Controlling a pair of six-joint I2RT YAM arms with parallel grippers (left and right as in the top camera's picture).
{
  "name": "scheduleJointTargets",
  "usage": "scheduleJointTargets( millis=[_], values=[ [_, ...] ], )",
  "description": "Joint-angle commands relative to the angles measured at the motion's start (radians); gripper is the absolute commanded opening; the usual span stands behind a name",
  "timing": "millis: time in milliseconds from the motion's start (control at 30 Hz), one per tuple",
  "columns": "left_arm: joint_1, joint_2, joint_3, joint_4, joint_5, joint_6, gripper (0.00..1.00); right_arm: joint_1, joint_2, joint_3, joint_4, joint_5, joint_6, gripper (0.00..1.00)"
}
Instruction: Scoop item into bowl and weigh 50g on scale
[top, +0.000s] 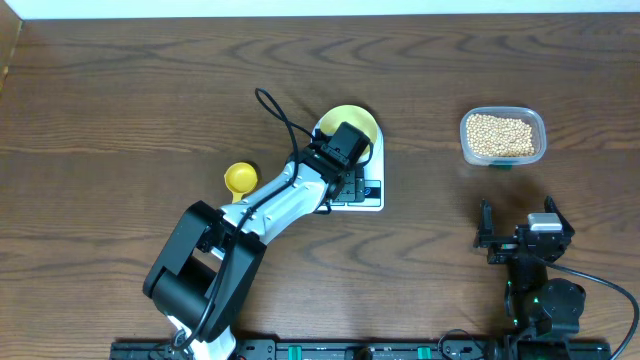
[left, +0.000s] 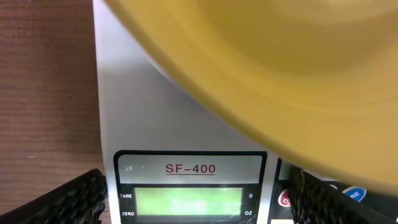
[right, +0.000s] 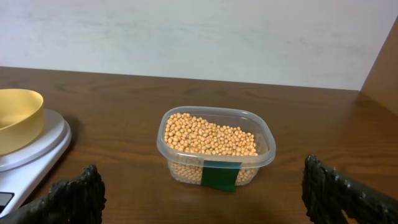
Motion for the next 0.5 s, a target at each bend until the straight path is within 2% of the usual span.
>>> scheduleJointTargets(
  millis=[0,467],
  values=[
    [0.000,0.016,-0.021,-0.006,-0.017,0.002,0.95,0.006,-0.007,-0.004,-0.001,0.008,0.001,0.99],
    [0.000,0.021,-0.021,-0.031,-0.017,0.010,0.95,0.006,-0.007,-0.004,-0.001,0.008,0.001,0.99]
  ],
)
